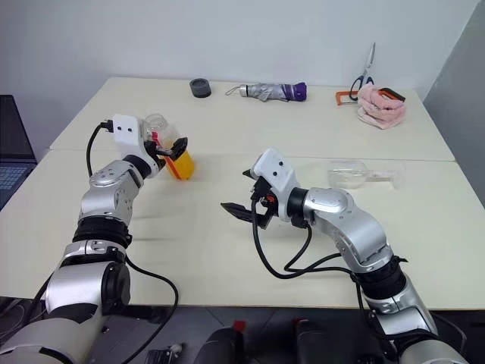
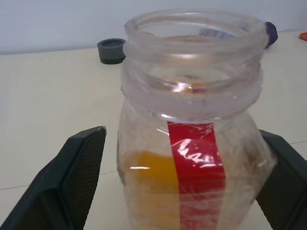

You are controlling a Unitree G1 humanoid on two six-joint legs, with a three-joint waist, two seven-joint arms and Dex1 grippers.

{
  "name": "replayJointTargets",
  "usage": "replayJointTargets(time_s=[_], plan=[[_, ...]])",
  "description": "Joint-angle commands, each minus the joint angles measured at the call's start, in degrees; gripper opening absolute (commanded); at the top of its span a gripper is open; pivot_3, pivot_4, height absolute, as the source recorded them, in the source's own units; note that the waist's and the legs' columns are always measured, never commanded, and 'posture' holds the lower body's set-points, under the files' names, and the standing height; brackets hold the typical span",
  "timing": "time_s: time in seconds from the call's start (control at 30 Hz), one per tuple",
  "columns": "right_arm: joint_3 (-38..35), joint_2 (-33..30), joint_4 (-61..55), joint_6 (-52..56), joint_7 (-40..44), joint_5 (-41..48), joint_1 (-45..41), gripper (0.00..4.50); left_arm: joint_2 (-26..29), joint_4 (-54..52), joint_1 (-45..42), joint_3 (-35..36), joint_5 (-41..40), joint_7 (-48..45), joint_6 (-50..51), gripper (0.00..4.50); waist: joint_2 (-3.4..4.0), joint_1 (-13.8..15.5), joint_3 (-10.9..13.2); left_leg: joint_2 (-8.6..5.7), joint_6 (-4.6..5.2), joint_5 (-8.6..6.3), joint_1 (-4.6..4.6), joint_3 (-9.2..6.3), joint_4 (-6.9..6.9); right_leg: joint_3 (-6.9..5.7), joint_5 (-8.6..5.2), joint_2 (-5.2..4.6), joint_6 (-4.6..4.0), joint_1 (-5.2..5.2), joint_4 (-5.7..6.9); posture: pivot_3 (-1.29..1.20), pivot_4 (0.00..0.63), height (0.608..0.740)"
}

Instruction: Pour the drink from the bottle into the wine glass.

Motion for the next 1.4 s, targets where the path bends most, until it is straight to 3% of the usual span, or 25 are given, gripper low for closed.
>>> replayJointTargets(time_s=[0.03, 0.43, 0.93, 1.17, 1.4], plan=[[-0.7, 0.2, -2.4, -0.3, 0.6, 0.2, -0.4, 4.5, 0.1, -4.1, 1.7, -0.6, 1.0, 0.4, -2.8, 4.48, 0.0, 0.0, 0.0, 0.0, 0.0, 0.0, 0.0, 0.0, 0.0, 0.0, 0.0, 0.0, 0.0, 0.0, 0.0, 0.0, 0.15, 0.74], [-3.5, -3.1, -6.8, -0.9, -0.2, 0.2, 5.1, 4.5, -2.4, -17.3, 13.1, 1.2, 1.2, 6.5, -6.0, 4.48, 0.0, 0.1, 0.0, 0.0, 0.0, 0.0, -0.01, -0.01, -0.01, 0.0, 0.0, -0.13, 0.0, 0.0, -0.01, 0.0, 0.15, 0.74], [-10.0, -11.4, -16.8, -5.5, -2.9, -4.2, 20.3, 4.5, -4.2, -43.5, 32.6, -0.8, 1.1, 8.2, 0.9, 4.48, -0.02, 0.2, 0.0, 0.03, 0.0, 0.0, 0.02, -0.02, -0.02, 0.01, -0.01, -0.23, 0.01, 0.04, -0.02, 0.0, 0.15, 0.74], [-14.1, -18.4, -17.4, -12.5, -6.2, -14.1, 27.2, 4.5, -3.4, -51.1, 32.0, -9.3, -5.6, -7.3, 7.0, 4.48, -0.03, 0.4, 0.0, -0.1, -0.03, 0.02, 0.07, 0.05, -0.01, 0.03, 0.02, -0.25, 0.1, 0.15, -0.04, 0.0, 0.15, 0.74], [-11.6, -23.9, -10.3, -15.1, -11.8, -29.7, 29.1, 4.5, -0.9, -46.8, 24.3, -13.2, -10.8, -23.4, 10.3, 4.48, -0.02, 0.0, 0.0, 0.02, -0.08, 0.04, 0.14, 0.05, -0.04, 0.09, 0.02, 0.08, 0.08, 0.13, -0.03, 0.0, 0.15, 0.74]])
